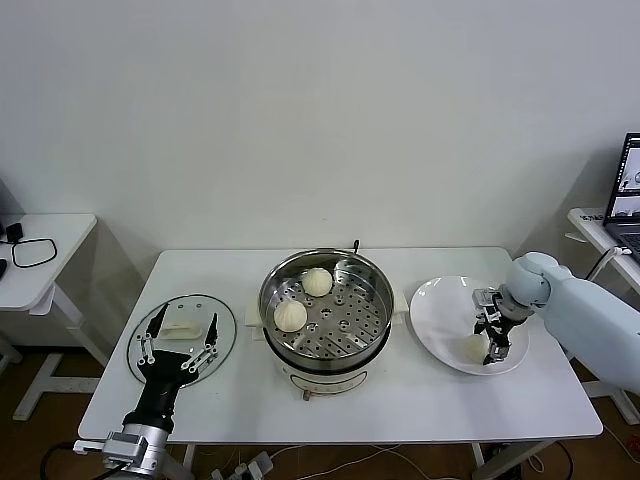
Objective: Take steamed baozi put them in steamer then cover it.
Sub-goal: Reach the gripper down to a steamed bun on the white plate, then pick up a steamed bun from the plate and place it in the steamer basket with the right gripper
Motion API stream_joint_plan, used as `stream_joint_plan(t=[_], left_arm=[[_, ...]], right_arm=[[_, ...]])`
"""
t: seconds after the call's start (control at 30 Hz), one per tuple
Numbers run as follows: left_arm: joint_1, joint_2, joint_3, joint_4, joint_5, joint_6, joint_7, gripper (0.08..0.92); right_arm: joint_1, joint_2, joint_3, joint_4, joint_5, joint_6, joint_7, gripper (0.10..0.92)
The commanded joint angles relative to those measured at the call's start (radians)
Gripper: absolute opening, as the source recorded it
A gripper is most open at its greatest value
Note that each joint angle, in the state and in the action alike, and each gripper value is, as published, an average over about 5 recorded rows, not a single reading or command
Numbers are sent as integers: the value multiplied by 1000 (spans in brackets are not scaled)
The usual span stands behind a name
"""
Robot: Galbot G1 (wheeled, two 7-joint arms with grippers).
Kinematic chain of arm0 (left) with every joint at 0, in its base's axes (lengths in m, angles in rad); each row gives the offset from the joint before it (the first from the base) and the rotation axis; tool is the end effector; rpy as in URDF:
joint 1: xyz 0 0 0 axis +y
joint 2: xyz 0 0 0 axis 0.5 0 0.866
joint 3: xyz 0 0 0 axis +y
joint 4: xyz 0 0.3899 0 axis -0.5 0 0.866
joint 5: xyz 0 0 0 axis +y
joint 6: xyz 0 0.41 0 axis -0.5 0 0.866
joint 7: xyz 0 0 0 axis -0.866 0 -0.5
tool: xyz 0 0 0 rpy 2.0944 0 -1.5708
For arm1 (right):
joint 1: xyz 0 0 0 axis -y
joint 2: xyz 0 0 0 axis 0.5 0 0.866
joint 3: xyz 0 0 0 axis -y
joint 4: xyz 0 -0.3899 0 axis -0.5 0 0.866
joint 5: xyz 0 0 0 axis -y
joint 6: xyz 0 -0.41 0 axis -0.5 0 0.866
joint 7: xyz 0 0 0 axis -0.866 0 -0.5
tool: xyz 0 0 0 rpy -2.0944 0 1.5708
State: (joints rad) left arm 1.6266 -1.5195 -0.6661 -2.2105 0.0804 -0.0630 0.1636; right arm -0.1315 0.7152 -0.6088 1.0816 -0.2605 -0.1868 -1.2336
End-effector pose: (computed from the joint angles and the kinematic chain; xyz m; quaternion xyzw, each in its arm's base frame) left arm 0.1944 0.0541 -0.2976 0.0395 0.9920 0.1078 0.0527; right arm 0.5927 -0.2249 -0.2616 0.4818 -0.5272 0.5058 0.4838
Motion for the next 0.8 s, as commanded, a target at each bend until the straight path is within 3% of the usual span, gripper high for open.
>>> stream_joint_plan(t=[0.03, 0.47, 0.8], left_arm=[[0, 0, 0, -1, 1, 1, -1, 823], [5, 3, 5, -10, 2, 3, -1, 823], [8, 7, 2, -15, 2, 3, 0, 823]], right_arm=[[-1, -2, 6, 5, 7, 0, 1, 711], [368, -125, -239, 168, 246, -29, -47, 704], [814, -68, -484, 337, 362, 97, -62, 704]])
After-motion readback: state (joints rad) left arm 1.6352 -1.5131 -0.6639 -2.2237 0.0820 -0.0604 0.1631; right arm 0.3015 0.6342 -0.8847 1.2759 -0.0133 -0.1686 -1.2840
